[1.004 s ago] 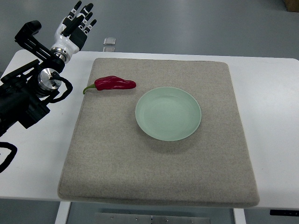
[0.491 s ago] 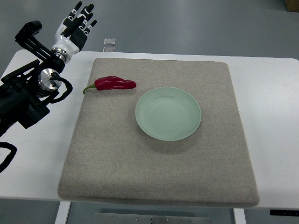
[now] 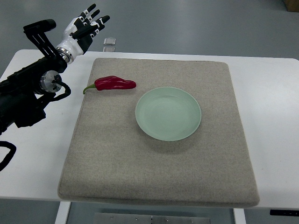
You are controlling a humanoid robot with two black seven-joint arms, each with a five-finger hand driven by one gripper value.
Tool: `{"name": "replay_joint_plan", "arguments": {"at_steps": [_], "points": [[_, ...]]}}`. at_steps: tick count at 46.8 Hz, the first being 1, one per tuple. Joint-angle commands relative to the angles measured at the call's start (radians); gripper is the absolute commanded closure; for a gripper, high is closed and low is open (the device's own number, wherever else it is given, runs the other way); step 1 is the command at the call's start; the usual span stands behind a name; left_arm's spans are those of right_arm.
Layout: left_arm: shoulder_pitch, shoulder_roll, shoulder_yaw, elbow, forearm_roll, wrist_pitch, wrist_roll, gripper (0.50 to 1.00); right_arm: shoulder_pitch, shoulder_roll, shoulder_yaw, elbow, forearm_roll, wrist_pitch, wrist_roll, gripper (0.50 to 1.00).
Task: Place red pepper on plate with left hand
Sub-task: 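Swing the left hand down over the red chili pepper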
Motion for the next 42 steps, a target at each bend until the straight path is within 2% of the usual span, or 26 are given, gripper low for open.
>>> {"name": "replay_joint_plan", "arguments": {"at_steps": [1, 10, 42], "points": [[-0.002, 0.000, 0.002, 0.000, 0.106, 0.006, 0.004, 0.557, 0.000, 0.000, 0.000, 0.000, 0.000, 0.000, 0.000, 0.570], [-0.012, 0.002, 0.000, 0.000, 0.384, 0.008, 0.004, 0.613, 0.000, 0.000, 0.000, 0.000, 0.000, 0.000, 0.000, 0.572], [-0.084, 0.066, 0.235, -0.015, 1.016, 0.005, 0.013, 0.600, 0.000, 0.000, 0.000, 0.000, 0.000, 0.000, 0.000, 0.572]]}}
